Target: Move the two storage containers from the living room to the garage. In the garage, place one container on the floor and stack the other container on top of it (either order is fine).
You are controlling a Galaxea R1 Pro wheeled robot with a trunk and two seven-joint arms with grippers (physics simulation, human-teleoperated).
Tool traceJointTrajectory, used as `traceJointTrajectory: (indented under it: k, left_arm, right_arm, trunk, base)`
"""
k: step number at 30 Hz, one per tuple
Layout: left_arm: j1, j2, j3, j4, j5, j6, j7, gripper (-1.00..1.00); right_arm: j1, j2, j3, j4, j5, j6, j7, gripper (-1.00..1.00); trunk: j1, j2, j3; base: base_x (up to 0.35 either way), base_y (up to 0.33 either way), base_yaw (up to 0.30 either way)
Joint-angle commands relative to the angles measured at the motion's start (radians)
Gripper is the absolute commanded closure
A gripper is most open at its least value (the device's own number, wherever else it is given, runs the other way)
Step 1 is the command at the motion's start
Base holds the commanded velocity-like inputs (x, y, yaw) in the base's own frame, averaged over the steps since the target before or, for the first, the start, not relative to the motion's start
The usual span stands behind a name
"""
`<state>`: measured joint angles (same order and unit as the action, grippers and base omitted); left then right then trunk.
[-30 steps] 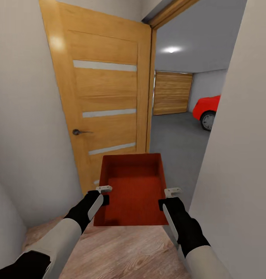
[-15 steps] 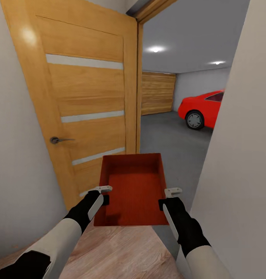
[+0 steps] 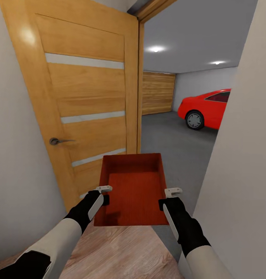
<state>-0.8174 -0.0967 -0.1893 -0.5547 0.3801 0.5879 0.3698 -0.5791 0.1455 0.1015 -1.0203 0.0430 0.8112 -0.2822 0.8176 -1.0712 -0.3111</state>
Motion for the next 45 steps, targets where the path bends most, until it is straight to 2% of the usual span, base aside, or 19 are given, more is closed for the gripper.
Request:
traceJointTrajectory:
  k: [1,11,45]
  left_arm:
    - [0.000,-0.021,0.000,-0.002,-0.026,-0.005,-0.002,1.00]
    - [0.000,-0.023,0.000,-0.003,-0.026,-0.005,-0.002,1.00]
    - [0.000,-0.023,-0.001,-0.004,-0.026,-0.006,-0.002,1.00]
  right_arm:
    - [0.001,0.029,0.032,0.002,-0.029,-0.003,0.003,1.00]
    - [0.001,0.029,0.032,0.002,-0.029,-0.003,0.003,1.00]
    - [0.001,0.029,0.032,0.002,-0.029,-0.003,0.002,1.00]
  trunk:
    - [0.000,0.000,0.000]
    - [0.000,0.000,0.000]
    - [0.000,0.000,0.000]
  base:
    - [0.035,0.133,0.000]
    - [0.112,0.284,-0.071]
    - [0.194,0.244,-0.299]
